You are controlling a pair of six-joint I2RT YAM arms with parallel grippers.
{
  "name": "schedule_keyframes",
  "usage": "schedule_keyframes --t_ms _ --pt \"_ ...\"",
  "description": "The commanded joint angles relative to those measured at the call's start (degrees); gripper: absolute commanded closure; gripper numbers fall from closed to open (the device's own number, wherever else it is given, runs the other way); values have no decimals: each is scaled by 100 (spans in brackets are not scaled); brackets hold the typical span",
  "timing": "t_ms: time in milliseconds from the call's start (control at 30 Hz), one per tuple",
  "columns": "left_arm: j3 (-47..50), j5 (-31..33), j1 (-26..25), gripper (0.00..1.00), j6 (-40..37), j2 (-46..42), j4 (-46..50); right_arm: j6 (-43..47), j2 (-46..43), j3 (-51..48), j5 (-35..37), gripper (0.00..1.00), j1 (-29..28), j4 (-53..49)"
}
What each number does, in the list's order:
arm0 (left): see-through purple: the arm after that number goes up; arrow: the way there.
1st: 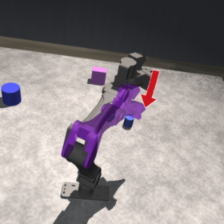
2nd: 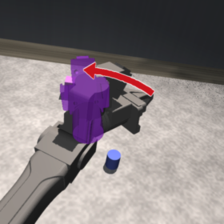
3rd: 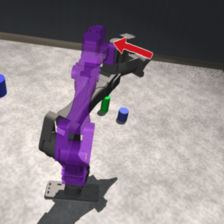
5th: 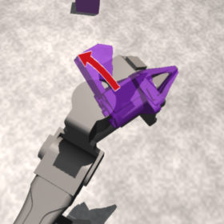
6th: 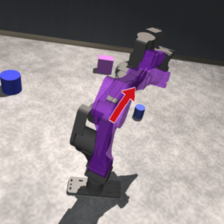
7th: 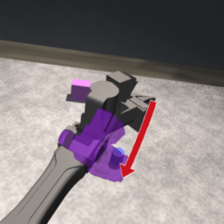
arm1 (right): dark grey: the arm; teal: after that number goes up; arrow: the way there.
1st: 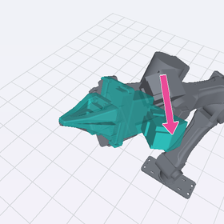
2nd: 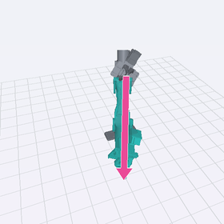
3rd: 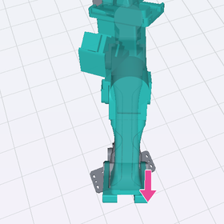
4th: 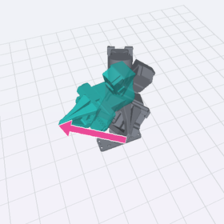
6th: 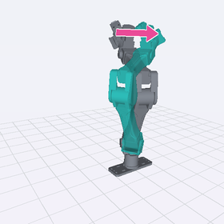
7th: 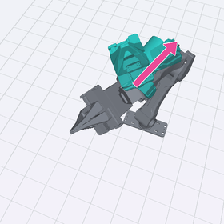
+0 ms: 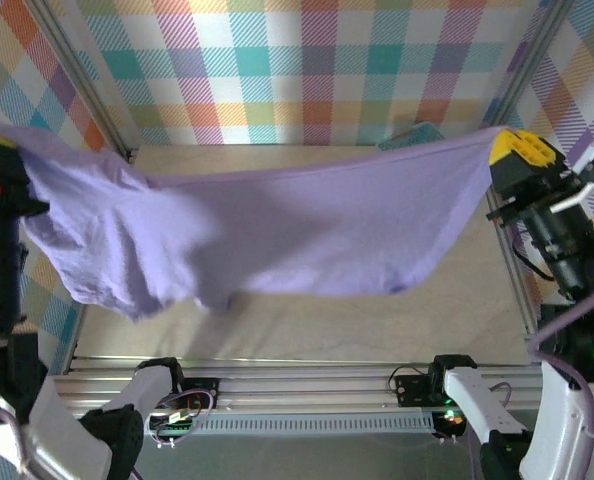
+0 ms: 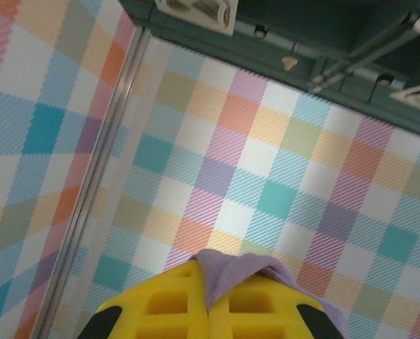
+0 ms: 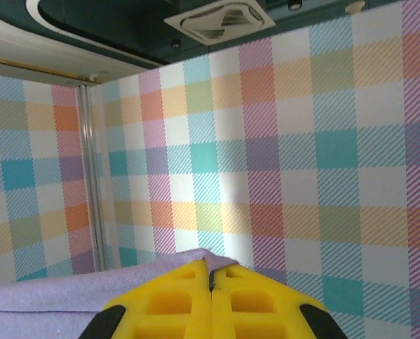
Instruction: Fold the inside-out t-shirt
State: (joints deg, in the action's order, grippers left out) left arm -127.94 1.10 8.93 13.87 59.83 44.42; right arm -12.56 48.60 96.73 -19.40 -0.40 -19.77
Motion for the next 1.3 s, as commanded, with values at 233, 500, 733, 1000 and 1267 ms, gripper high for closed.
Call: schedule_keyframes --t_ms 233,500,733,1000,1267 --pt "190 -274 -13 100 -21 2856 -729 -75 2613 -32 -130 100 -139 715" --pt "-1208 -274 -257 94 -42 5950 -673 209 6554 1982 446 98 -743 414" --pt "-4143 -593 -338 47 41 7863 739 549 10298 7948 714 67 -892 -2689" --pt "1703 -1474 -751 34 501 4122 -1624 1349 7370 3226 1707 55 -1695 -2987" --pt "5804 -1078 -2078 33 503 1338 -2471 523 3514 -2768 1627 42 -2050 -1511"
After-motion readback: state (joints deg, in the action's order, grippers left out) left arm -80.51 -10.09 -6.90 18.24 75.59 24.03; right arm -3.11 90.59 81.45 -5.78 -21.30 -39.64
